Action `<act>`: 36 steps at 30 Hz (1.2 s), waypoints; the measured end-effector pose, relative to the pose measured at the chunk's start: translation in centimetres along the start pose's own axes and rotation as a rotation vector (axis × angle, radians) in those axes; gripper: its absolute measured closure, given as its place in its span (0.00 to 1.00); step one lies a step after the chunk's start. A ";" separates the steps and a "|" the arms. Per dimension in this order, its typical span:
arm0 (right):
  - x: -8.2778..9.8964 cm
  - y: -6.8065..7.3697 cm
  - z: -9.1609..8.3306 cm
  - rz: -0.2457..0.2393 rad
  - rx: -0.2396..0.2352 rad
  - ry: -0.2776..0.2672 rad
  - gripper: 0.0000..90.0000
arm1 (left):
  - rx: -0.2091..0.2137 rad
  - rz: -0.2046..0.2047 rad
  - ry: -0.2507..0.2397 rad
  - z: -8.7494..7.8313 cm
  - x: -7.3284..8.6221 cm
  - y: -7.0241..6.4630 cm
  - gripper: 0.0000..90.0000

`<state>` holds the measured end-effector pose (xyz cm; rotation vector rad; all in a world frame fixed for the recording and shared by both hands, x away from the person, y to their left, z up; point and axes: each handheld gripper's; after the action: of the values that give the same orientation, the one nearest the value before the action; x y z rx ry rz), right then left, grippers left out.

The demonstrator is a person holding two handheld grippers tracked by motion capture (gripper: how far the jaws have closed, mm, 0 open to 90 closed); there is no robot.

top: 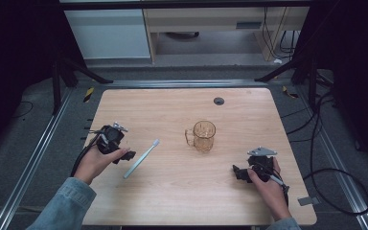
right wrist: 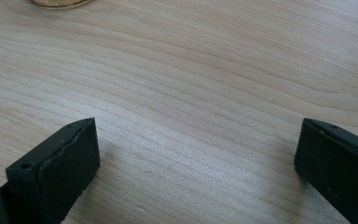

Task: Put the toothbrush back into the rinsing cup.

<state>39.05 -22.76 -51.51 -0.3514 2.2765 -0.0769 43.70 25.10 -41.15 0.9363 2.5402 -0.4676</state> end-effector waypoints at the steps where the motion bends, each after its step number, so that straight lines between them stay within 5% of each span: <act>1: 0.0 0.0 0.0 0.000 0.000 0.000 0.00 | 0.002 0.009 0.010 0.1 -0.2 -0.1 0.26; 17: 0.0 0.0 0.0 0.000 0.000 0.000 0.00 | 0.027 0.062 0.104 1.4 -2.9 -1.2 0.40; 36: 0.0 0.0 0.0 0.000 0.000 0.000 0.00 | 0.042 0.096 0.201 3.2 -5.4 -1.9 0.46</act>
<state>39.05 -22.76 -51.51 -0.3511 2.2763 -0.0765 46.98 19.42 -41.07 1.1685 2.6568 -0.4188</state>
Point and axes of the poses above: each handheld gripper's, and its own axes: z roughly forward along the jaws, x roughly out of its underside, y roughly to its left, and after that the axes turned 14 degrees about x, right-handed
